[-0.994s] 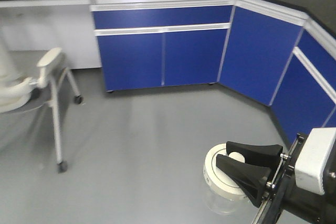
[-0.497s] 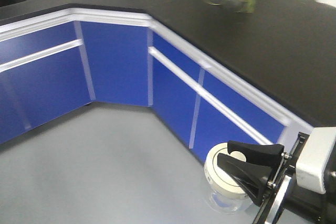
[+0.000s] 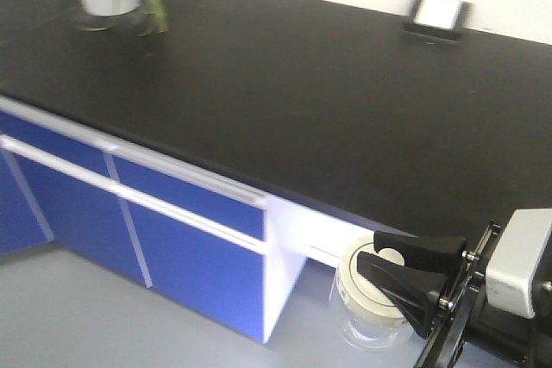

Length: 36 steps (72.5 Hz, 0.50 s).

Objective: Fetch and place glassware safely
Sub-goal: 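Hold the jar while the base turns to face the bench with the socket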

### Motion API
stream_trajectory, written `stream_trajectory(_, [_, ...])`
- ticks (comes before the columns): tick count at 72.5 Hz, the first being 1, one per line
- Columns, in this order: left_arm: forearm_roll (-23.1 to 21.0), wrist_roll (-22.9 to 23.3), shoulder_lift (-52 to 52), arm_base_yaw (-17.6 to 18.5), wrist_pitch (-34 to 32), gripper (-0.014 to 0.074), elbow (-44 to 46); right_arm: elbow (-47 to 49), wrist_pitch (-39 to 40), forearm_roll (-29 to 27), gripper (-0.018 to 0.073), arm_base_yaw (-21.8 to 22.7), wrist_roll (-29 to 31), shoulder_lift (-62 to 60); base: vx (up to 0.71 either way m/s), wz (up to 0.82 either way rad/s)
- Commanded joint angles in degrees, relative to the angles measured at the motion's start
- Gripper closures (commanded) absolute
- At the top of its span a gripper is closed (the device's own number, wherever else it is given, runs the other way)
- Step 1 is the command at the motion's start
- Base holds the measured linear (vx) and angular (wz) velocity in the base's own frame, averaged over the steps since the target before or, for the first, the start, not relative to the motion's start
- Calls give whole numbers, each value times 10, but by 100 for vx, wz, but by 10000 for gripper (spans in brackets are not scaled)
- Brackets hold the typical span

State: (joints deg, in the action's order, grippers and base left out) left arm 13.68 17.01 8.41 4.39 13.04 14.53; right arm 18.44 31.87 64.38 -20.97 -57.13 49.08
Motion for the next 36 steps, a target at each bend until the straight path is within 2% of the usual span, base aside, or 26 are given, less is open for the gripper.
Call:
stream_trajectory(1, [-2,1,8,5,-42,603,13,17,33,-22,560,1,3,-6,15,-74])
stream_trajectory(36, [-2,1,8,5,-42,603,13,17,33,-22,560,1,3,-6,15,-68])
